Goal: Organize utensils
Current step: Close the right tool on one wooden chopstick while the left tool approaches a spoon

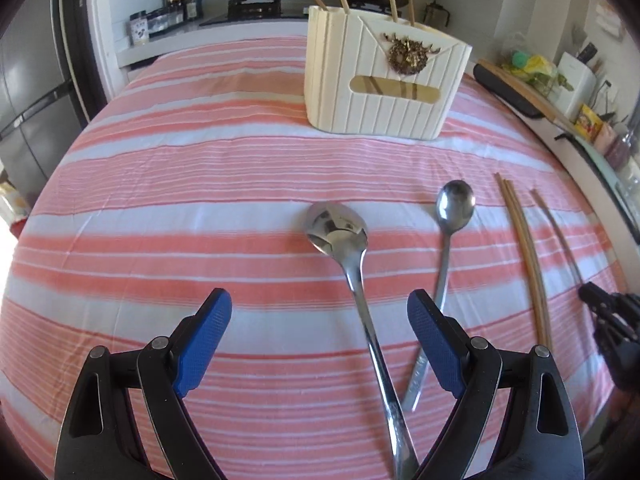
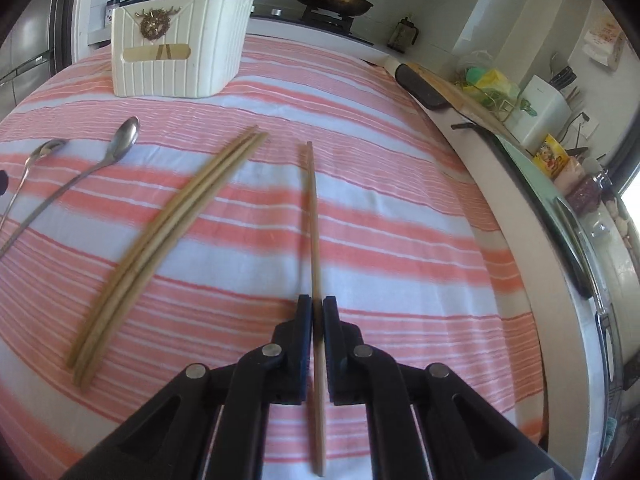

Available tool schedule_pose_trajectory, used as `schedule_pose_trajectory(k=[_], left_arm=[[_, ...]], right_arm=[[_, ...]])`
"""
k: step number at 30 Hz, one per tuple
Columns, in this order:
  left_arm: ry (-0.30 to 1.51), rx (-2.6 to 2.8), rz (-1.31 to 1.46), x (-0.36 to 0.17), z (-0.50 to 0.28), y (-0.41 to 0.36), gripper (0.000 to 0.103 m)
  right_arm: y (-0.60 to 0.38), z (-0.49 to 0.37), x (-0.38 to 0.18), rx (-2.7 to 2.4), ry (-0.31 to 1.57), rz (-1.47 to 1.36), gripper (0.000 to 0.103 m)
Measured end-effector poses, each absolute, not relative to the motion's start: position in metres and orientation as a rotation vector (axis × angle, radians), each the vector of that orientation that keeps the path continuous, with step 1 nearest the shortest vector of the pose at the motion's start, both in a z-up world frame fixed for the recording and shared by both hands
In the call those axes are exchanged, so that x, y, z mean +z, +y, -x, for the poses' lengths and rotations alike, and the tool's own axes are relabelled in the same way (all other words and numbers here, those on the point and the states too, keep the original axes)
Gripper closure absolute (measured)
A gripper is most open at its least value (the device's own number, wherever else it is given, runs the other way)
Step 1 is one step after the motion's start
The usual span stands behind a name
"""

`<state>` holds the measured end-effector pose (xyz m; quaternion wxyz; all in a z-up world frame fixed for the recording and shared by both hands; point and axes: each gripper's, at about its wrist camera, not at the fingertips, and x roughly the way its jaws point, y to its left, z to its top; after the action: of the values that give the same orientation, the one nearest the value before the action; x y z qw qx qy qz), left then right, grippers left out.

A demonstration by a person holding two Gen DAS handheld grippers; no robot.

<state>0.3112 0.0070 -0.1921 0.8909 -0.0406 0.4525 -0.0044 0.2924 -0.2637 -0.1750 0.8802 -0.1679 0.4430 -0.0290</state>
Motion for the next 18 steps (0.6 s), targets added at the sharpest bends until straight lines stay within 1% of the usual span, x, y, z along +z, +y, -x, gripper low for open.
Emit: schedule_pose_trajectory(k=[4, 9, 18], left_arm=[[0.960, 0.045, 0.014, -0.206, -0.313, 0.004, 0.013], [0.955, 0.073, 0.024, -0.203, -0.302, 0.023, 0.012], [0.962, 0.103, 0.041, -0.200, -0.289, 0.047, 0.012]], right_arm=[[-0.288, -0.279, -0.176, -0.100, 0.921, 0.333, 0.097], [-0.313, -0.268, -0.174, -0.122, 0.923, 0.273, 0.097], [-0.316, -0.262, -0.175, -0.125, 0.906, 0.234, 0.097]])
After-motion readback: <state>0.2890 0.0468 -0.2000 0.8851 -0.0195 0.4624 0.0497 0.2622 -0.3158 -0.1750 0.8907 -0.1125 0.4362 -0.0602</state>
